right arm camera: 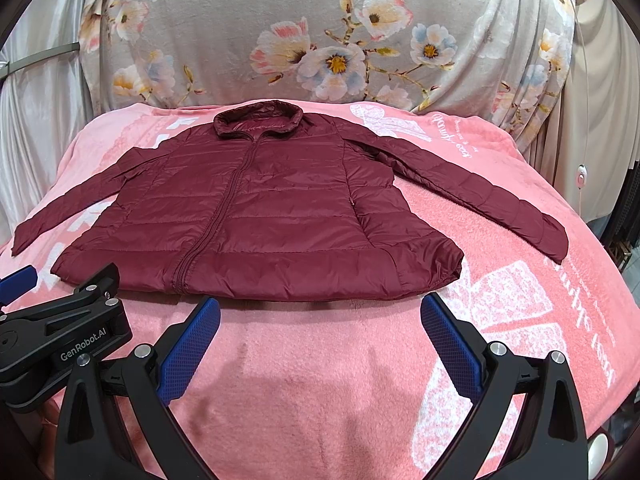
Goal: Fold large clothes
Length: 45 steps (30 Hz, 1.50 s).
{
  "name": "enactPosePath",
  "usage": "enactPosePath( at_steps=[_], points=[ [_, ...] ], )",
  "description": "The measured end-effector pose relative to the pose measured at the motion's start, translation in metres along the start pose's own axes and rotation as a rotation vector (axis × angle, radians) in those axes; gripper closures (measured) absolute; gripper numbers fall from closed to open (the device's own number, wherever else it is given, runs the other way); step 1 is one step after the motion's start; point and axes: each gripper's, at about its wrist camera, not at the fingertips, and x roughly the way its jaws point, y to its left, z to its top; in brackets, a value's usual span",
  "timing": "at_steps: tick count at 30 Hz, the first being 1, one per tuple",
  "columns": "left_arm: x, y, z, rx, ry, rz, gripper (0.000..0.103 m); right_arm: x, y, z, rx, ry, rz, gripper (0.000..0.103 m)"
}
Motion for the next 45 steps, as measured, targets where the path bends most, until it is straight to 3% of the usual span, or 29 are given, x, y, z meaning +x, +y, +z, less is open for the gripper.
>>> enactPosePath(
  at_steps=[45],
  points=[
    [0.0013,0.0019,-0.0006,-0.002,0.005,0.000,0.006,0.0029,0.0018,-0.0005,-0.002,0.001,0.001,0.005]
  ],
)
